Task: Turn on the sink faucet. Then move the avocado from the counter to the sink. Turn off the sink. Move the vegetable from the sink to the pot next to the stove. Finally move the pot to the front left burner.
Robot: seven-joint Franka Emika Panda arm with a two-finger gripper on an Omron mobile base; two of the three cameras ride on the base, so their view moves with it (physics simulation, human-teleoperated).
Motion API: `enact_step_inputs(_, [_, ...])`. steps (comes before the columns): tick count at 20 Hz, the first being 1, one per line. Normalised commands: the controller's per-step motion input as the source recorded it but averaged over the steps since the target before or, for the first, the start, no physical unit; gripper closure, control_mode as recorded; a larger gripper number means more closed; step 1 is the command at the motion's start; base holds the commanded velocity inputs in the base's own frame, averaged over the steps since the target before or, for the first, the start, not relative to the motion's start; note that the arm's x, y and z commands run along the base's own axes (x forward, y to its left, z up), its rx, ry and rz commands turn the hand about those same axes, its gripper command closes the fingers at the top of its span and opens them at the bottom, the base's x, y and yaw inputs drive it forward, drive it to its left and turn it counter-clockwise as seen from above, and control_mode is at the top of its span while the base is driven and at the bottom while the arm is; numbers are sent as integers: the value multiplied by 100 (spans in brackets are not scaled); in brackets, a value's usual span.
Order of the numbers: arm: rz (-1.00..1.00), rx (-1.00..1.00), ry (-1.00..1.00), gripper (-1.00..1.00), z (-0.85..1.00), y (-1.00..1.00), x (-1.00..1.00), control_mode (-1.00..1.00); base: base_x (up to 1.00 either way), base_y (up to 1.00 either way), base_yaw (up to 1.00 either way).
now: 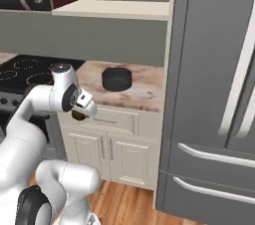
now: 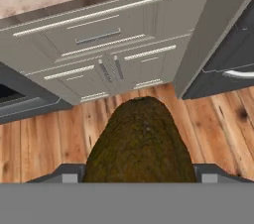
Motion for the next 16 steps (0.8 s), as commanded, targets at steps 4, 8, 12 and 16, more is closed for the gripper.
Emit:
enact_step_inputs(4, [0, 0, 0, 100, 0, 0, 0, 100, 20, 84, -3])
enact_step_inputs(8, [0, 0, 0, 100, 0, 0, 0, 100, 26, 83, -1])
enact_step_inputs(12, [0, 0, 0, 100, 0, 0, 0, 100, 49, 65, 0])
enact_step_inputs(16, [0, 0, 0, 100, 0, 0, 0, 100, 61, 44, 0])
